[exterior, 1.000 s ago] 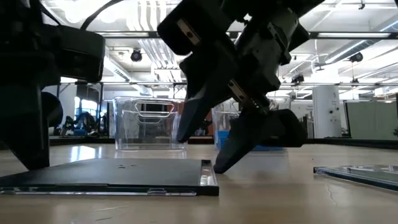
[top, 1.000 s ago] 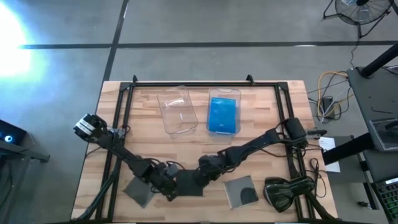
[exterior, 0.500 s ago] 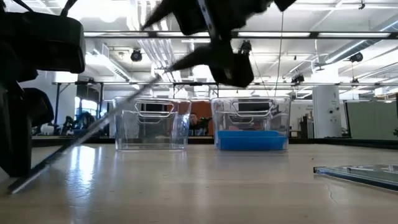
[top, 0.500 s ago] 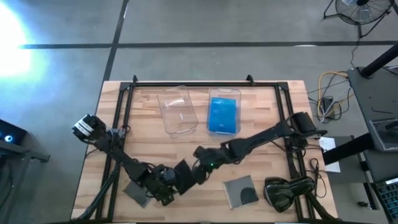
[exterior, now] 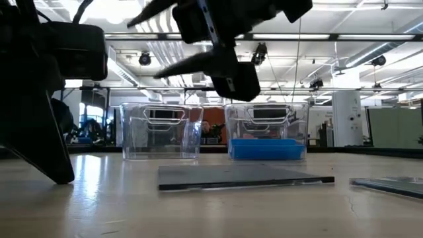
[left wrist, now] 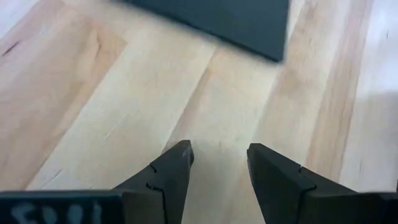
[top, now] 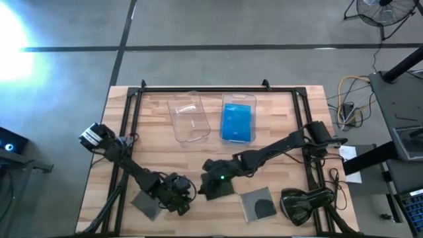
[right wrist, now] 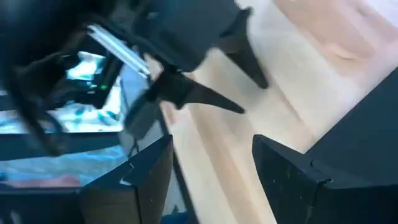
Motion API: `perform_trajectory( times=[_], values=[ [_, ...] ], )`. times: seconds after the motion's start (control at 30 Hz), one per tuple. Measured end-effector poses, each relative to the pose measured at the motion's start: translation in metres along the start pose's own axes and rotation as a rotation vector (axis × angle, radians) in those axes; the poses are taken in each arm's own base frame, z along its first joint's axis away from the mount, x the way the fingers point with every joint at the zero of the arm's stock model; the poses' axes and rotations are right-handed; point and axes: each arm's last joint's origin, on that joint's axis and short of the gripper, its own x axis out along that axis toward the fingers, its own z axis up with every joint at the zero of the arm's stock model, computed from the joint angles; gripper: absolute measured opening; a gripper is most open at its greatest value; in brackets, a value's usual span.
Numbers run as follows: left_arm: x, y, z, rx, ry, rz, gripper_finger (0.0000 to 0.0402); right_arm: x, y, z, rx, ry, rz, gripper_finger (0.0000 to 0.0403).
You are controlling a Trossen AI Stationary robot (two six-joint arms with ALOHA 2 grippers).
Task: Pick & place jewel cases by type
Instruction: Put the middle black CD case into the left transparent bin
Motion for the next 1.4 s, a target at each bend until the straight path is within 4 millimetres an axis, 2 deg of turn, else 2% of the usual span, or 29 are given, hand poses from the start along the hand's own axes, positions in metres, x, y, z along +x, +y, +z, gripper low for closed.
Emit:
perform_trajectory(
  times=[0.07, 0.37, 0.53, 0.77, 1.07, 1.23, 1.4],
  values=[
    [0.000, 0.000, 0.000, -0.003, -0.002, 0.000, 0.0147, -0.002, -0.003, -0.001, 0.003, 0.020, -0.058, 0.0214],
    [-0.003, -0.009, 0.009, -0.048, -0.057, 0.003, 0.0147, -0.040, -0.043, -0.018, -0.021, 0.095, -0.684, 0.0214],
    [-0.004, -0.012, 0.030, -0.094, -0.177, 0.016, 0.0147, -0.041, -0.065, -0.029, 0.069, 0.097, -0.764, 0.0214],
    [0.004, 0.002, 0.048, -0.086, -0.147, 0.041, 0.0147, -0.035, -0.084, -0.037, 0.141, 0.085, -0.709, 0.0214],
    [0.027, 0.011, 0.044, -0.072, -0.012, 0.037, 0.0147, -0.023, -0.089, -0.041, 0.207, 0.164, -0.497, 0.0215],
    [0.032, 0.011, 0.041, -0.075, 0.019, 0.018, 0.0147, -0.020, -0.077, -0.035, 0.177, 0.190, -0.423, 0.0215],
    [0.031, 0.013, 0.030, -0.028, 0.100, 0.007, 0.0147, -0.023, -0.049, -0.023, 0.072, 0.210, -0.301, 0.0215]
  ],
)
